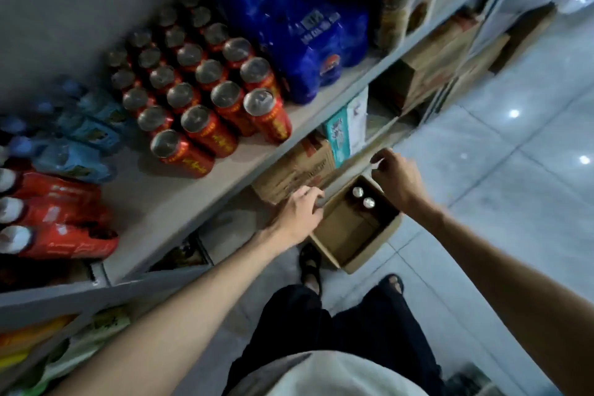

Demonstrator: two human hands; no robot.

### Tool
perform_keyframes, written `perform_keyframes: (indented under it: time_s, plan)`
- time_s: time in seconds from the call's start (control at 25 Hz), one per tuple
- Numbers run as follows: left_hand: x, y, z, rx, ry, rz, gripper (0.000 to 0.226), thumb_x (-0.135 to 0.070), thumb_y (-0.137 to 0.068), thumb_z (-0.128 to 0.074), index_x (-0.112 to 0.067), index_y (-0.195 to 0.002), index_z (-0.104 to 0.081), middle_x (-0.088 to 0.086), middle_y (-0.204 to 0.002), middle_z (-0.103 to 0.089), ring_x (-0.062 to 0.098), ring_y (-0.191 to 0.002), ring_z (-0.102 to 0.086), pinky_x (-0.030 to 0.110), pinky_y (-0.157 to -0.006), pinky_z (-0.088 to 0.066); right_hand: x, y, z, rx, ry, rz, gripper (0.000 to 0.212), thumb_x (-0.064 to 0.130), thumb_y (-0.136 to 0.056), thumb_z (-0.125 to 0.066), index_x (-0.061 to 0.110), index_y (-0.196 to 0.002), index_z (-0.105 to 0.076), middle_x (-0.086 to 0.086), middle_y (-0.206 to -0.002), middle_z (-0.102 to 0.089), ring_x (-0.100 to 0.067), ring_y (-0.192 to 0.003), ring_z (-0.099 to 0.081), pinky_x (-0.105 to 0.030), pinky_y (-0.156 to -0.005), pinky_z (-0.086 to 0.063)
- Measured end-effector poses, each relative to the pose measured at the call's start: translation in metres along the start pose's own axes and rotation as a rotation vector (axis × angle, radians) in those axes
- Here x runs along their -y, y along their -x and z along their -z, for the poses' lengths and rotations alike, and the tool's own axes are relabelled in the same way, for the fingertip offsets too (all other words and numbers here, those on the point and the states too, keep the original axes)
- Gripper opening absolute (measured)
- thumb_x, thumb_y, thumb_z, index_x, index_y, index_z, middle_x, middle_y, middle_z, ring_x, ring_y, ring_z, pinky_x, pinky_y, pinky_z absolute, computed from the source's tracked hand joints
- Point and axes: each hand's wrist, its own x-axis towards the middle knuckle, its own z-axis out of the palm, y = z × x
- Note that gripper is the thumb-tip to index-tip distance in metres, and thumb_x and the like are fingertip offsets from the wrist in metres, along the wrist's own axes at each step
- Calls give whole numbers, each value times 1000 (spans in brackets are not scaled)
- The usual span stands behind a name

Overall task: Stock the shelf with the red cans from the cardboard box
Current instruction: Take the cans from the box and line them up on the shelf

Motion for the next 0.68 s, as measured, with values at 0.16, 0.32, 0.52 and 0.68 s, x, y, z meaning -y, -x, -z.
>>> perform_keyframes:
  time_s: [0.16, 0.32, 0.52, 0.68]
  plan:
    - [25, -78, -102, 262, 59, 171, 32, -15, -92, -59, -7, -123, -60, 14, -123, -64, 27, -117, -59, 28, -94, -41, -124, 8, -50, 69, 27, -223, 18, 4, -78, -63, 9, -95, -67, -15, -88, -69, -34, -82, -64, -31, -64, -41]
    - [78, -166, -236, 355, 34, 282, 51, -16, -93, -55, -10, -142, -41, 16, -143, -48, 29, -133, -45, 34, -107, -36, -243, -11, -154, 267, 65, -376, 27, 15, -83, -65, 13, -110, -63, -9, -98, -68, -29, -90, -63, -33, -76, -50]
    - [167, -265, -388, 308, -78, 331, 75, -17, -94, -54, -15, -156, -10, 15, -164, 1, 34, -150, -14, 39, -119, -20, -364, -82, -302, 401, 162, -339, 66, 41, -80, -71, 15, -133, -42, -12, -119, -51, -33, -102, -58, -48, -85, -51]
    - [224, -306, -459, 231, -351, 185, 89, -31, -93, -56, -17, -156, 5, 17, -163, 12, 42, -150, 0, 50, -122, -9, -426, -147, -383, 338, 239, -304, 95, 46, -70, -79, 18, -145, -27, -15, -131, -40, -40, -105, -56, -48, -81, -52]
